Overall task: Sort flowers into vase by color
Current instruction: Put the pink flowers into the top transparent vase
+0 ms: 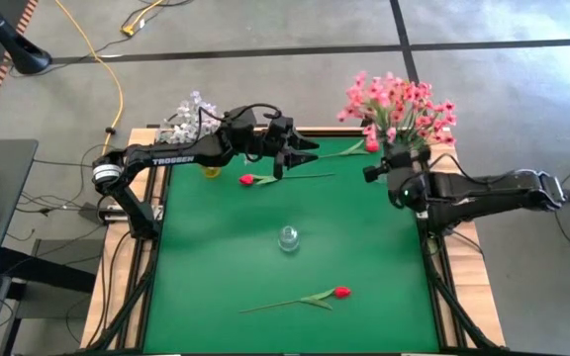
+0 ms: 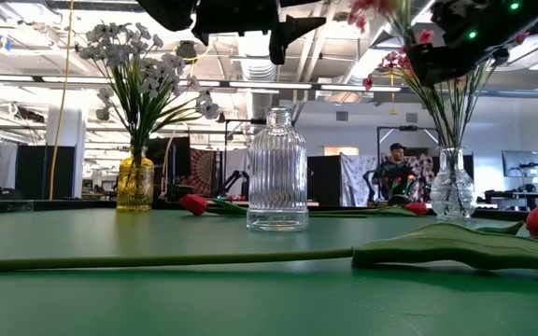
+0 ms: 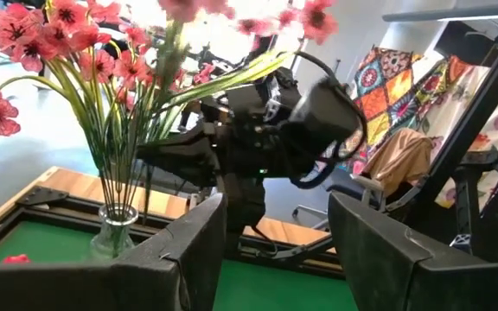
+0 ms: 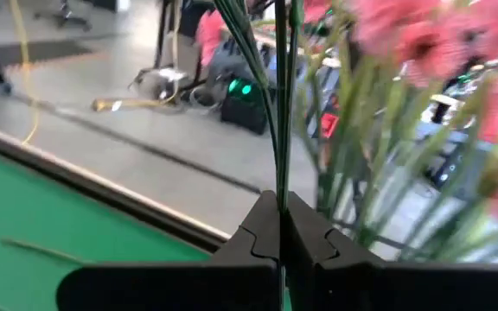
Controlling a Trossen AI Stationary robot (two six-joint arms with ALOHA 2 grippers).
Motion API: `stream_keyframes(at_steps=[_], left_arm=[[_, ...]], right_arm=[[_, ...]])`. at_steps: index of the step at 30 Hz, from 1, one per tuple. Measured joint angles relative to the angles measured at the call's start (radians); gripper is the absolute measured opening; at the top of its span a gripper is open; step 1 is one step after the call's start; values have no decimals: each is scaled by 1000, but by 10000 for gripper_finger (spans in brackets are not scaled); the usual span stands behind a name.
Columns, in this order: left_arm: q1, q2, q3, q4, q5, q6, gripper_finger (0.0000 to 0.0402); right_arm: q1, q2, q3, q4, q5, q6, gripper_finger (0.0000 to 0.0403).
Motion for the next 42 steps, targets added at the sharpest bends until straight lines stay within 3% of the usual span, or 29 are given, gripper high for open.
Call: stream_keyframes(at_steps=[7,11,17,27,34,42], left_arm=[[0,0,0,0,0,-1,192],[0,0,0,0,0,-1,192],[0,1,0,-10,0,-1,192],[0,1,0,-25,-3,-1,192],[0,1,0,-35,-23,-1,192],[-10,1,0,-39,-37,0,192]], right_arm=[[-117,-12,0,204,-187,-255,23],[-152,-12,0,235,-226,-337,23],[-168,-12,-32,229,-235,-327,23],[-168,-13,-155,373,-226,-321,23],[-168,-12,-158,369,-196,-318,23],[-169,-12,-159,167,-127,-107,28]])
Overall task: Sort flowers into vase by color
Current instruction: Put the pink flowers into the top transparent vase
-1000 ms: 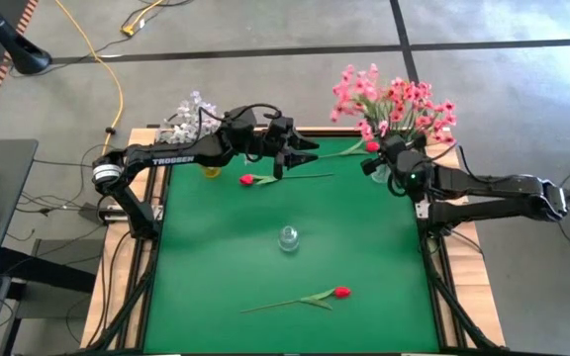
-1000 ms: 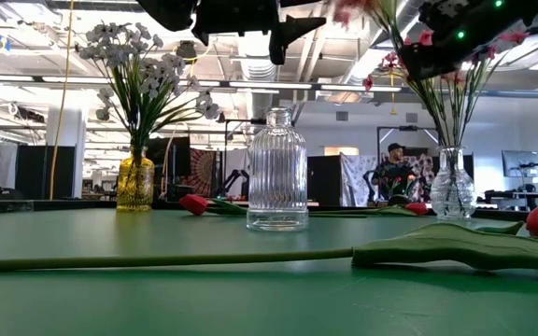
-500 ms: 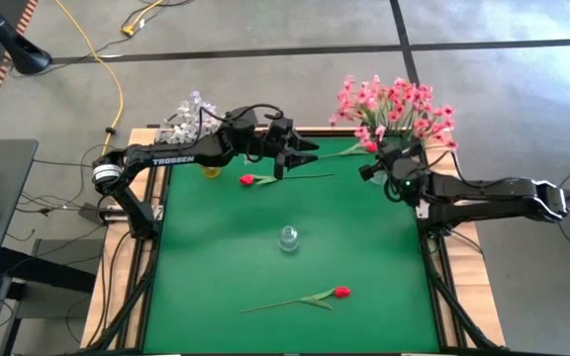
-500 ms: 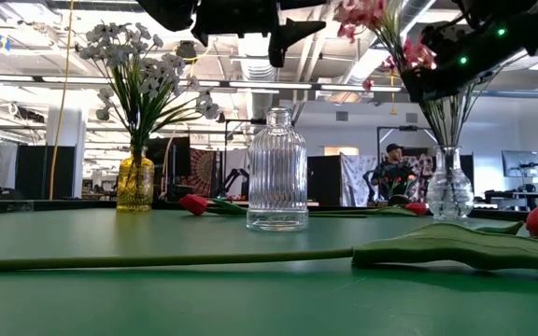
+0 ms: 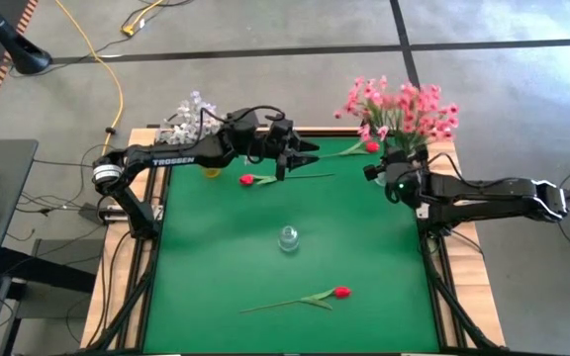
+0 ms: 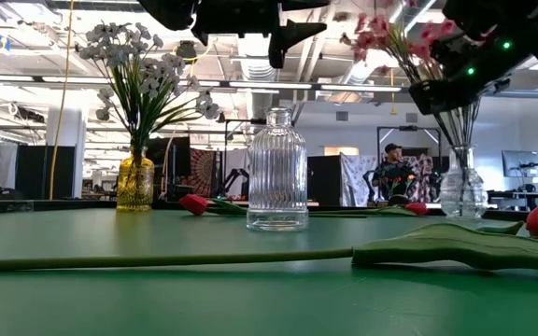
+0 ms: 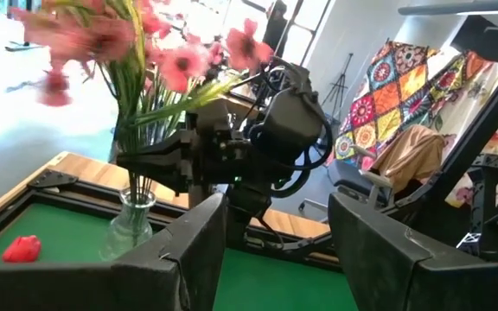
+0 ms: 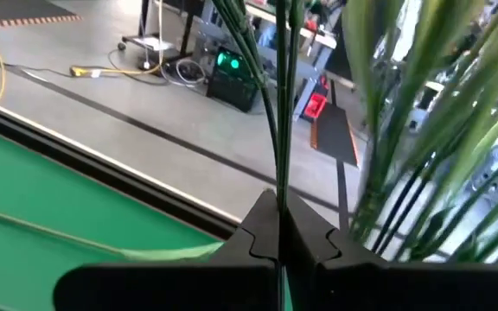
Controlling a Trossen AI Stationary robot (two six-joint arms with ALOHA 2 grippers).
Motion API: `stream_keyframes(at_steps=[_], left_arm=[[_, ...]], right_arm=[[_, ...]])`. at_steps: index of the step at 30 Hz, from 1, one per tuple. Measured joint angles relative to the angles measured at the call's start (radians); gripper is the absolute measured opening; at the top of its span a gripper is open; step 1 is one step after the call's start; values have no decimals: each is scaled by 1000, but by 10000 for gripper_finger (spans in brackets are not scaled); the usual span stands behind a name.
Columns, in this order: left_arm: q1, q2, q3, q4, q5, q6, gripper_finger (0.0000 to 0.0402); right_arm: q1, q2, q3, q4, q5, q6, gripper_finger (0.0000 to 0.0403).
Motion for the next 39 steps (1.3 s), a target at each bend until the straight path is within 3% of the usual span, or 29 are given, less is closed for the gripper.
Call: stream_keyframes(at_steps=[9,23,33,39], left_arm=[[-12,0,0,-15,-25,14,192],[-23,0,0,-27,-32,14,192],[-24,0,0,-27,-34,13,192],[-34,0,0,-38,-34,15,192]], right_arm=[[3,3,0,-47,44,122,26],[76,44,0,-362,216,583,29],[83,40,0,-351,215,599,79],[118,40,0,-346,217,557,134]])
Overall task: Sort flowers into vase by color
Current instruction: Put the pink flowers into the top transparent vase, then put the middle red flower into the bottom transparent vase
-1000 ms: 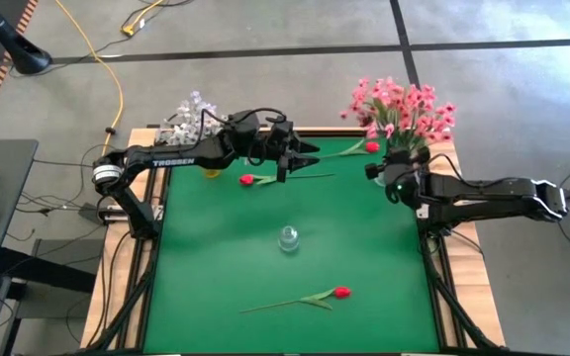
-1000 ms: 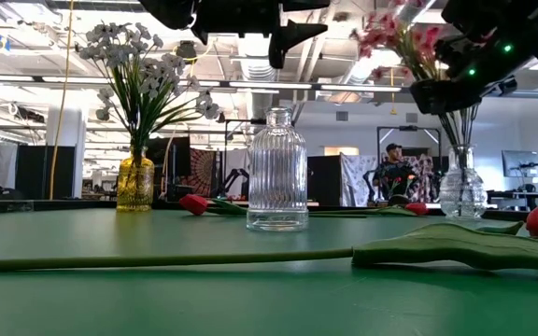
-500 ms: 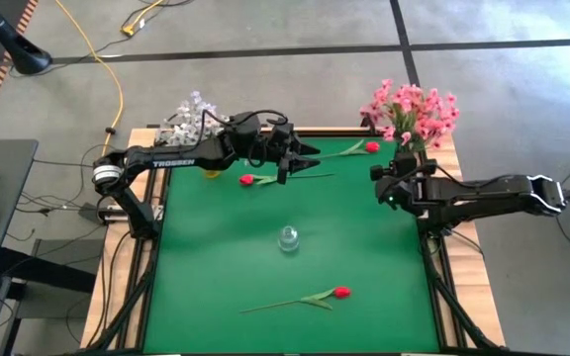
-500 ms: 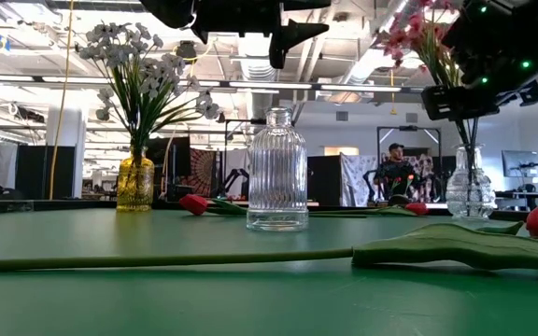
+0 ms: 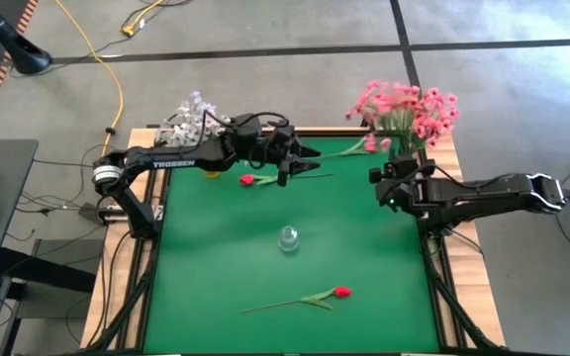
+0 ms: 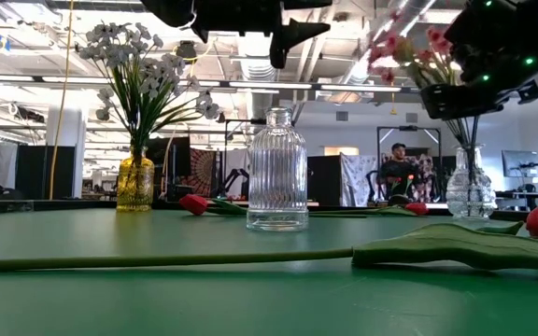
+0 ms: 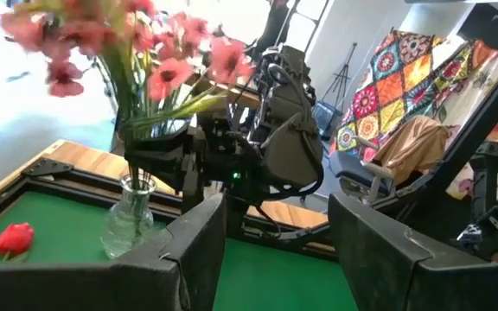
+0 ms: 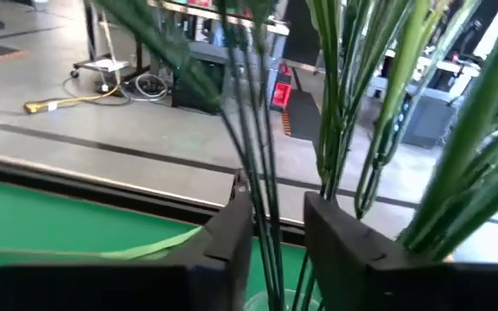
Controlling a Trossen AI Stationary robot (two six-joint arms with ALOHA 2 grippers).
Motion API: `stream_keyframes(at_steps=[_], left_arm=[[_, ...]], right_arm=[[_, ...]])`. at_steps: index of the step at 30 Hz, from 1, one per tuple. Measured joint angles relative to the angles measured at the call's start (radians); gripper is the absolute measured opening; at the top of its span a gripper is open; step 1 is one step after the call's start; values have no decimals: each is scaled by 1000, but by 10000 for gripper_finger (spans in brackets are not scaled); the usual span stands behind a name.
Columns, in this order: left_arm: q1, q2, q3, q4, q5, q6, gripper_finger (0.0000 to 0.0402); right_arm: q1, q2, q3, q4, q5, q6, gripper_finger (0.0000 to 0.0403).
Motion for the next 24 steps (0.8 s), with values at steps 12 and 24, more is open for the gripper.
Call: stream_keyframes(at_steps=[12,24], left_arm=[[-1,0,0,-7,0,8,192],[-1,0,0,-85,-52,53,192]], right_arm=[[78,0,0,0,-33,-42,253],[149,-14,10,-5,-62,-105,256]])
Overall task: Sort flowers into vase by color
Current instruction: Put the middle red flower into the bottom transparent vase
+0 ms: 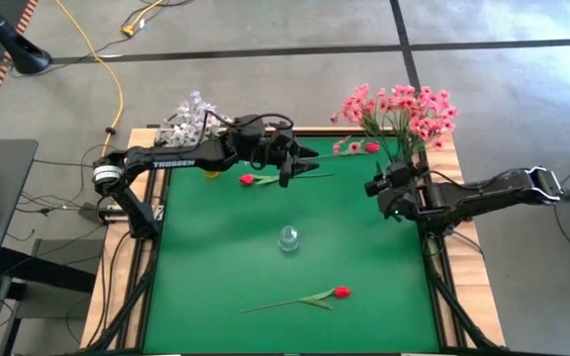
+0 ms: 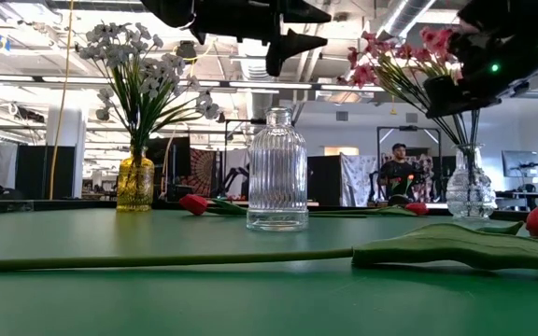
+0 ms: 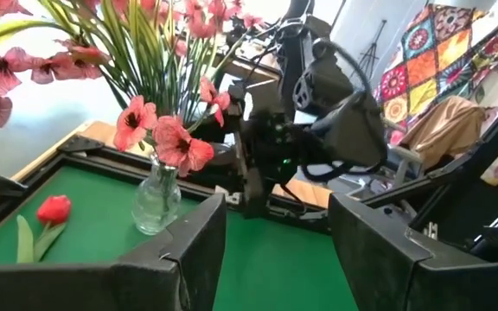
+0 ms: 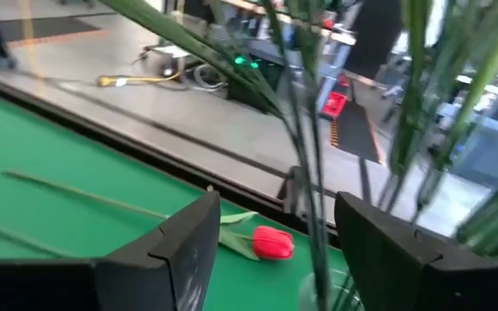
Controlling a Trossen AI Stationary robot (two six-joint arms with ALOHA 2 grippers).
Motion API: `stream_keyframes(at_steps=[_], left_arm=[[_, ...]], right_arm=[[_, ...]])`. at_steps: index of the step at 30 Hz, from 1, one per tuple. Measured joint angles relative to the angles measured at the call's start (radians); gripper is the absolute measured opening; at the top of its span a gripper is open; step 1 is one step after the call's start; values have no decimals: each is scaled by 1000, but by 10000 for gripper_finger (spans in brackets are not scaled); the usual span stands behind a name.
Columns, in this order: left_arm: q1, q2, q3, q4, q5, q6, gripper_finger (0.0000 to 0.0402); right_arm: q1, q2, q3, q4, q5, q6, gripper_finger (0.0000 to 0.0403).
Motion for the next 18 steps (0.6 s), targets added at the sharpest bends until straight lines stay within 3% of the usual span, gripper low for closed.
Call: stream_keyframes(at_steps=[5,14,18], left_arm=[[0,0,0,-4,0,17,192],[-9,0,0,-77,23,83,192],[-34,0,0,-178,6,155,192]], right_arm=[[25,-22,51,0,-100,-109,256],[67,-38,145,-4,-487,-146,256],[95,-29,181,5,-588,-141,256]])
